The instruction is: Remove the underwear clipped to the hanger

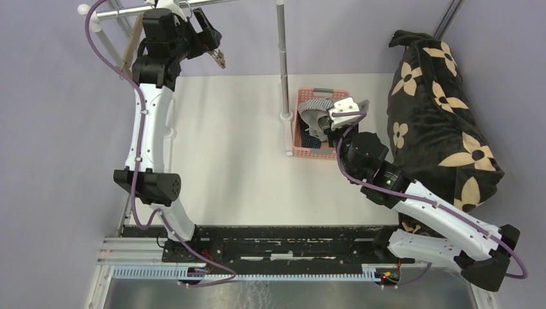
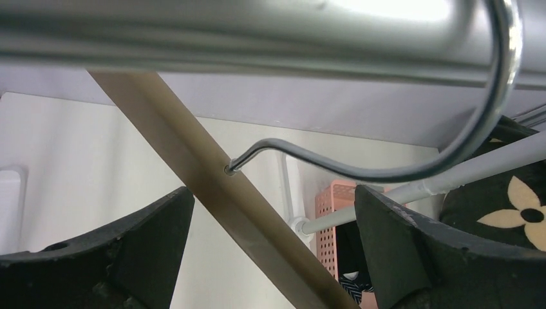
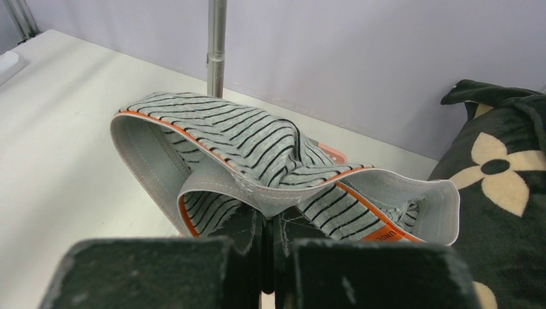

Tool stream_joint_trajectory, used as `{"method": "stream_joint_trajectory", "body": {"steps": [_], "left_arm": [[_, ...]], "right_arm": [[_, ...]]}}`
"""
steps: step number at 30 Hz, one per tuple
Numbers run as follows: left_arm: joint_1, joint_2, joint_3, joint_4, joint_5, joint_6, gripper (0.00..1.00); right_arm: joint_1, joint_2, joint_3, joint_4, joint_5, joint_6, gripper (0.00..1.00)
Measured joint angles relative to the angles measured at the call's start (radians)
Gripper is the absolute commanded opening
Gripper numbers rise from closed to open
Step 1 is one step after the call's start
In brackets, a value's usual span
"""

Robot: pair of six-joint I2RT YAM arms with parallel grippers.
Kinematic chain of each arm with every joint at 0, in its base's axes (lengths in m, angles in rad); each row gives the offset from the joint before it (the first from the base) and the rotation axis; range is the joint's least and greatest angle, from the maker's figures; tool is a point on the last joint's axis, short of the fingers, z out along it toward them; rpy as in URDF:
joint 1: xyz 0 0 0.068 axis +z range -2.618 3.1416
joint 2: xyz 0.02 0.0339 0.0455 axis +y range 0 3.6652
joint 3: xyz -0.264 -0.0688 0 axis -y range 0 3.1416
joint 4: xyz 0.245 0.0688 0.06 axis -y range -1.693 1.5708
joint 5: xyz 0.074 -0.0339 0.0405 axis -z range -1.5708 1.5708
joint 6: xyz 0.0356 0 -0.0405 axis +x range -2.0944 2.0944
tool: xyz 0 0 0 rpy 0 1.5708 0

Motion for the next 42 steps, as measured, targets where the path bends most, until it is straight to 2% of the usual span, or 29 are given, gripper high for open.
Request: {"method": "stream_joint_trajectory", "body": {"steps": [8,14,18,24,32,39,40,42], "left_arm": [[0.0,-0.068,-0.036,0.001,0.012,0.001,0.99],[0.0,-0.203,-0.103,0.006,0.012,0.013,0.99],[0.0,-0.322,-0.207,0.026,0.012,0.03,0.99],[0.0,-0.485,-0.401,0.051,0.018,0.056,0.99],[0.0,-0.713,-0.6,0.072,0.105,0.069,0.99],[0.0,-0.921,-0.731,0.089,0.199,0.069,0.99],[0.0,-0.934,-0.736,0.089,0.208,0.069,0.99],[0.0,-0.967,-0.752,0.096,0.224,0.069,0.99]], "right_arm": [[0.0,0.003,-0.001,-0.008,0.001,-0.001,0.01],[0.0,0.049,-0.001,0.019,0.02,-0.042,0.01],[-0.016,0.124,0.023,0.042,0.031,-0.075,0.01],[-0.109,0.269,0.099,0.05,-0.008,-0.074,0.01],[-0.264,0.464,0.145,0.039,-0.148,0.051,0.01],[-0.291,0.621,0.145,-0.002,-0.266,0.184,0.01],[-0.29,0.642,0.145,-0.01,-0.28,0.204,0.04],[-0.289,0.678,0.145,-0.024,-0.297,0.237,0.52]]}}
